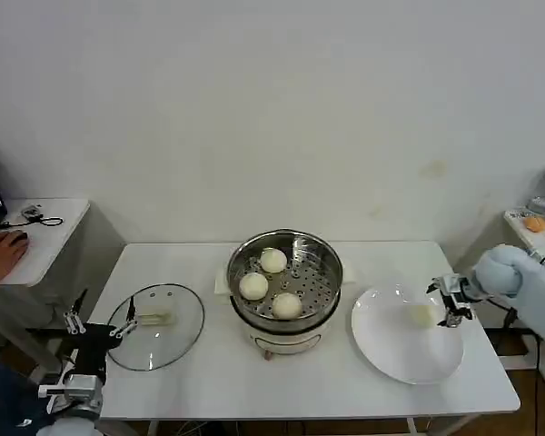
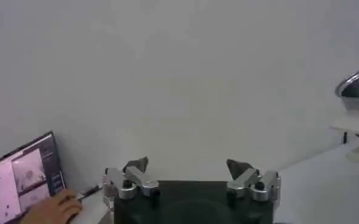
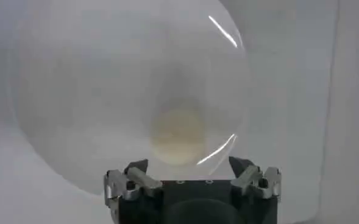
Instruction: Take steamed baozi put them in steamer then cover it.
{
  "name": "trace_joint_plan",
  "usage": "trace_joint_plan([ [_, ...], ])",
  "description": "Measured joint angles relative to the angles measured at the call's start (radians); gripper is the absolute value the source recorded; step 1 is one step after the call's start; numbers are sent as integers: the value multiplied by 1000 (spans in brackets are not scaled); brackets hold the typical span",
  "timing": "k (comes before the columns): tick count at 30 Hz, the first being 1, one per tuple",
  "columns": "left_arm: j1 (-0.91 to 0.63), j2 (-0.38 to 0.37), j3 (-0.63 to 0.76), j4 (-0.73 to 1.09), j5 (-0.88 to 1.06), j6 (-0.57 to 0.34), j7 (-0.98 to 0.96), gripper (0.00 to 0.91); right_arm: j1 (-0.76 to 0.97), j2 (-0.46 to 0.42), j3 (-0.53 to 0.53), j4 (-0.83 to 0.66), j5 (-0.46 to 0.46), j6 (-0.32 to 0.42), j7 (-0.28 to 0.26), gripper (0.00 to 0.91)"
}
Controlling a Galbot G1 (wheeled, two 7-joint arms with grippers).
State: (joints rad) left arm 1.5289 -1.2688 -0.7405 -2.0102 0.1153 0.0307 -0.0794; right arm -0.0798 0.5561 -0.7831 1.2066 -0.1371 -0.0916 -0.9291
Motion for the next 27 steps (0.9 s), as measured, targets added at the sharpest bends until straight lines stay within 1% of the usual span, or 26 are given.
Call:
trace_joint_plan([
  [1, 1, 0, -1, 0, 0, 0, 0, 907, -6, 8, 2, -8, -2, -2, -1, 907],
  [4, 3, -2, -2, 0, 0, -1, -1, 907, -18, 23, 11, -26, -8, -7, -2, 846],
  [5, 3, -3, -2, 0, 0, -1, -1, 907, -21, 27, 13, -31, -11, -9, -2, 846],
  [6, 3, -5, -2, 0, 0, -1, -1, 907, -24, 31, 14, -36, -14, -11, 0, 816],
  [8, 3, -7, -1, 0, 1, -2, -1, 907, -28, 39, 20, -46, -18, -14, 2, 806],
  [9, 4, -7, -1, 0, 1, -2, -1, 907, -30, 43, 22, -51, -19, -15, 3, 776],
  [14, 7, -7, -1, 0, 1, -3, -1, 907, -36, 59, 30, -68, -24, -22, 3, 715],
  [19, 9, -6, -3, -2, 3, -4, -2, 907, -39, 67, 37, -74, -33, -24, -7, 705],
  [21, 11, -7, -3, -3, 5, -4, -2, 907, -36, 67, 38, -74, -34, -26, -14, 675],
  [27, 9, -5, -4, -10, 5, -3, -2, 907, -1, 51, 23, -53, -24, -32, -45, 645],
])
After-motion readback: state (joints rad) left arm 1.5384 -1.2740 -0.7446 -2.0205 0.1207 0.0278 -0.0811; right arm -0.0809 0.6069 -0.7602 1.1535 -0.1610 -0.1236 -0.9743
